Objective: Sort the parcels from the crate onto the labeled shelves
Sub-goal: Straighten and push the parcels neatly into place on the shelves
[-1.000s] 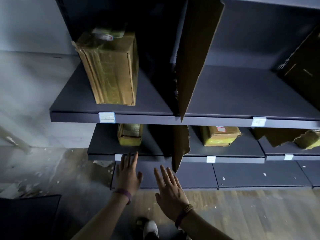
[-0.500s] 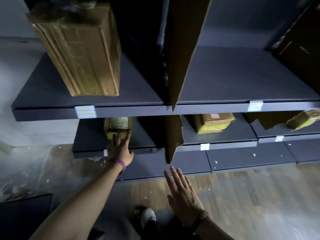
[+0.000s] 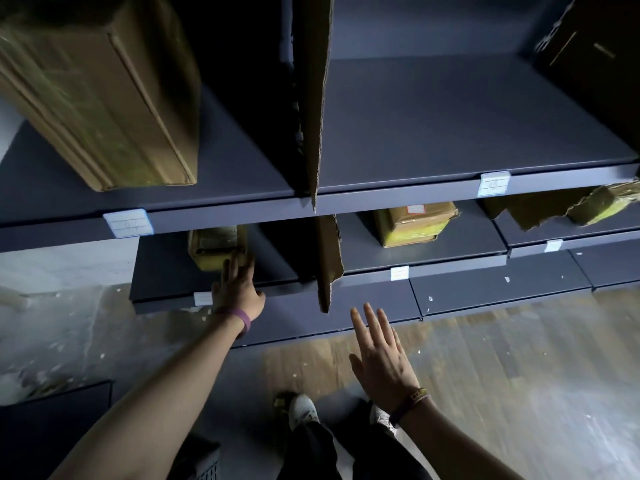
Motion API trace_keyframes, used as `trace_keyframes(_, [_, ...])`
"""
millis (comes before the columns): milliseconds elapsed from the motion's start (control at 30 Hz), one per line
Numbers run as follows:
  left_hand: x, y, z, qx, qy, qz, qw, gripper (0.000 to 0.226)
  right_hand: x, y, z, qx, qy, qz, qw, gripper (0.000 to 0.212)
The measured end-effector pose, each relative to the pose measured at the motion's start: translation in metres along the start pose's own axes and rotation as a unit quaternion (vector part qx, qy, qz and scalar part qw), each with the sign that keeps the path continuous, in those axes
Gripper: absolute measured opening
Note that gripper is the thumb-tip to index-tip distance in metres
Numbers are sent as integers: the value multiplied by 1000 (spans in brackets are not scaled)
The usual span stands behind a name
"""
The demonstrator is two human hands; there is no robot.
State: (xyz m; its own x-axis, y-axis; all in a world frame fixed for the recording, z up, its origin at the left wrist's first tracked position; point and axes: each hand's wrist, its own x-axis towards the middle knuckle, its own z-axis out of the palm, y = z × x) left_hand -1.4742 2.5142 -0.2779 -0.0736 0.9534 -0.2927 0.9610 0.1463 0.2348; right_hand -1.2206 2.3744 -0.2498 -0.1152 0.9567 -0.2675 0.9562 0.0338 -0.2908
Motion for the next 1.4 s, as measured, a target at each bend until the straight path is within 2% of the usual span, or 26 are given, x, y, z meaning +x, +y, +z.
trace_keyframes(100, [-10, 11, 1, -25, 15, -1, 1000, 79, 5, 6, -4, 8, 4, 11, 1000, 82])
trace_keyframes(233, [-40, 28, 8, -55, 66, 44, 995, 77, 12, 15, -14, 15, 6, 16, 1000, 79])
trace_keyframes(333, [-60, 41, 14, -70, 76, 51, 993, 78, 15, 26, -21, 13, 10, 12, 1000, 79])
trace_keyframes(600, [-113, 83, 25, -65, 111, -10, 992, 79, 14, 76, -51, 23, 21, -41, 999, 80])
trace_keyframes(767, [-167, 146, 49, -71, 105, -80, 989, 79, -3, 138, -79, 20, 6, -70, 997, 78])
trace_keyframes(900, [-190, 200, 62, -86, 90, -84, 989, 74, -18, 180, -99, 21, 7, -75, 997, 78])
trace_keyframes(1067, [-184, 265, 64, -85, 40, -30, 995, 73, -24, 213, -116, 10, -4, -54, 998, 78])
trace_keyframes(1167, [-162, 292, 53, -80, 39, 2, 996, 73, -14, 218, -127, 6, -12, -45, 999, 79])
trace_keyframes(1400, [-84, 315, 35, -56, -13, 58, 997, 78, 41, 214, -137, -21, -30, -18, 999, 78])
